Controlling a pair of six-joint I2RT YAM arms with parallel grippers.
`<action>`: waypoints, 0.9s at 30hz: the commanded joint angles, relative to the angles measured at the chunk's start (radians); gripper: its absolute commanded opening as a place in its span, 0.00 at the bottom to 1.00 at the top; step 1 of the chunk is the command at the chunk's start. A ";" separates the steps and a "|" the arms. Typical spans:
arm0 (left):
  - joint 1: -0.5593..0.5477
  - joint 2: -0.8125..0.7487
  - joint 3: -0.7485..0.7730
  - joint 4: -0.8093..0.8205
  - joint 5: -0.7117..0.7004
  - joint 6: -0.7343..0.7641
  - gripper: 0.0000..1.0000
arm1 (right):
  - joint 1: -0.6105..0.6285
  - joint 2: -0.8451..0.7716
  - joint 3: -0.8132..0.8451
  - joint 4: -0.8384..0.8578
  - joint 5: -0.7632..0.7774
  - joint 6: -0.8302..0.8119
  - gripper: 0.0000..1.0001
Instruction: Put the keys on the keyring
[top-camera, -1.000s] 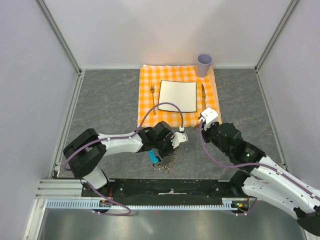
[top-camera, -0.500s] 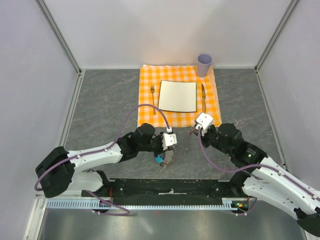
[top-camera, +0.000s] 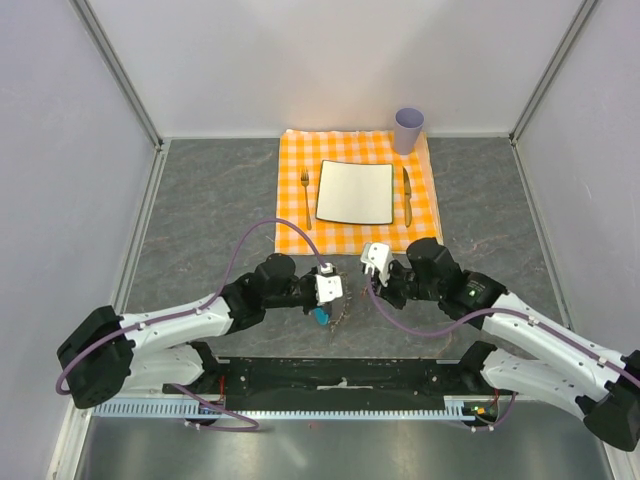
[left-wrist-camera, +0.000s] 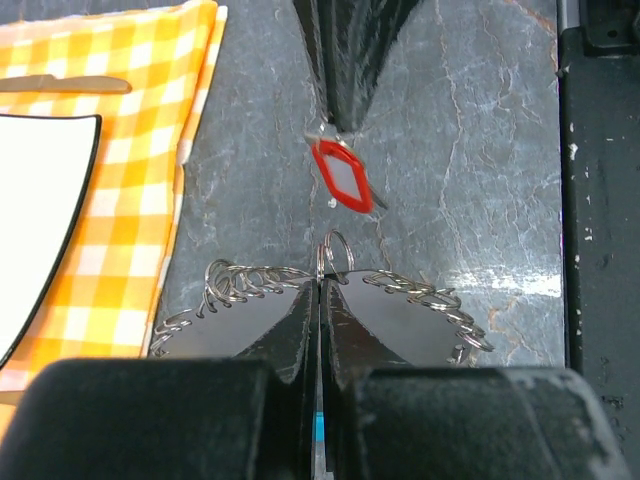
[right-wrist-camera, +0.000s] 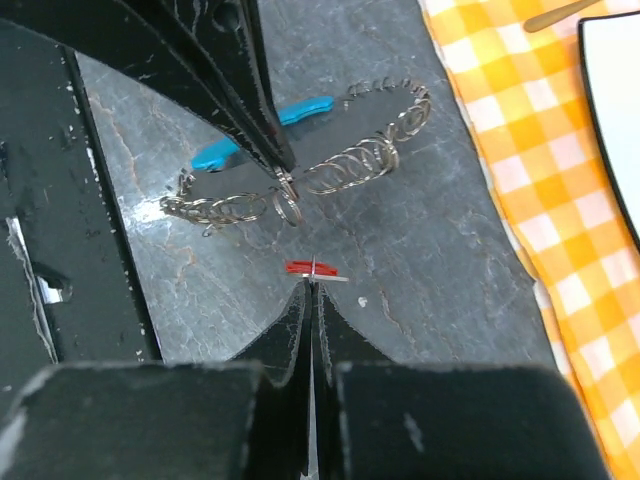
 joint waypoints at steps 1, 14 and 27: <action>0.002 -0.023 0.003 0.102 0.010 0.053 0.02 | 0.010 0.023 0.056 0.021 -0.088 -0.036 0.00; 0.002 0.002 0.025 0.096 0.079 0.016 0.02 | 0.034 0.071 0.063 0.047 -0.068 -0.039 0.00; 0.007 0.051 0.011 0.182 0.127 -0.050 0.02 | 0.045 0.069 0.059 0.036 -0.077 -0.056 0.00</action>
